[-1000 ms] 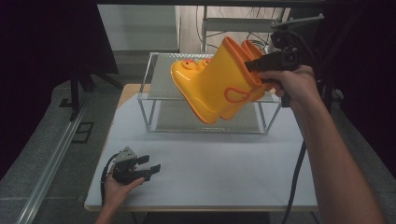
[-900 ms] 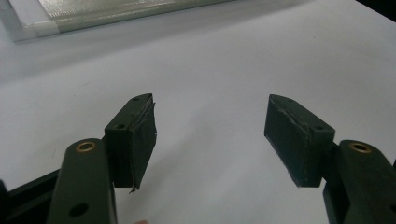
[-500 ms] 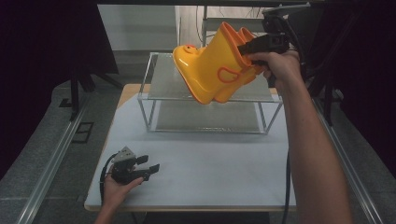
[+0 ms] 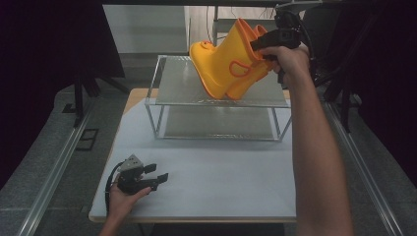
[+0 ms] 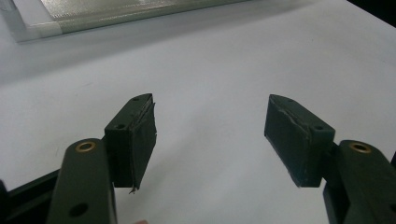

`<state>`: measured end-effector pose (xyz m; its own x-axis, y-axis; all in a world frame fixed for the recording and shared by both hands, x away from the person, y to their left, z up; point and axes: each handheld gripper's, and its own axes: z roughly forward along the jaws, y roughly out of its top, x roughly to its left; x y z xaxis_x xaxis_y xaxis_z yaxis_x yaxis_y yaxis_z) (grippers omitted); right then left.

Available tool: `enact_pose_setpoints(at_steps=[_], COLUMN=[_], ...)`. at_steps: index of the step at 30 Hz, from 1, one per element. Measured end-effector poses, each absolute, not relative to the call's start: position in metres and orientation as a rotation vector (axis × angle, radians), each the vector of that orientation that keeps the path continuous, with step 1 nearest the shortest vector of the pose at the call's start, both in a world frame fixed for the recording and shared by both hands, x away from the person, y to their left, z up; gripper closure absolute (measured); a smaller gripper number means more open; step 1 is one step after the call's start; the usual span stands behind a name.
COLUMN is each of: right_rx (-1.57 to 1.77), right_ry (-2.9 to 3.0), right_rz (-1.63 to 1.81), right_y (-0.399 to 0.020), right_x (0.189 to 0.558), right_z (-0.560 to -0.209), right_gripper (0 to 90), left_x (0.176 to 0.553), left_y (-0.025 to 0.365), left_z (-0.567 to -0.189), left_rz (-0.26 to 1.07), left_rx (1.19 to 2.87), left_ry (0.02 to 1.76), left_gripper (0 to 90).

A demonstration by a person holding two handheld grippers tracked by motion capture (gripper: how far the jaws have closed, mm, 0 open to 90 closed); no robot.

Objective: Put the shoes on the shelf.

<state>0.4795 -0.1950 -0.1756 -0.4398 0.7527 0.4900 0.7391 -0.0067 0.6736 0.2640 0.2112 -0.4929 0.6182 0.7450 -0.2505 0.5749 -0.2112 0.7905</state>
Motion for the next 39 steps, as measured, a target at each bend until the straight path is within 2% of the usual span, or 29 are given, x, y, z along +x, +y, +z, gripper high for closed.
enact_pose_setpoints(at_steps=[26,39], right_rx=[1.851,1.832], right_ry=[2.079,2.015], right_rz=[1.326,1.389], right_y=[-0.191,-0.180], right_x=[0.507,0.506], right_z=[-0.197,-0.191], right_gripper=[84.7,72.8], left_x=[0.264,0.263], left_y=[0.214,0.216], left_z=[-0.493,-0.492], left_rz=[0.227,0.233], left_rx=[1.895,1.889], left_ry=[1.051,1.051], left_gripper=[33.8,33.8])
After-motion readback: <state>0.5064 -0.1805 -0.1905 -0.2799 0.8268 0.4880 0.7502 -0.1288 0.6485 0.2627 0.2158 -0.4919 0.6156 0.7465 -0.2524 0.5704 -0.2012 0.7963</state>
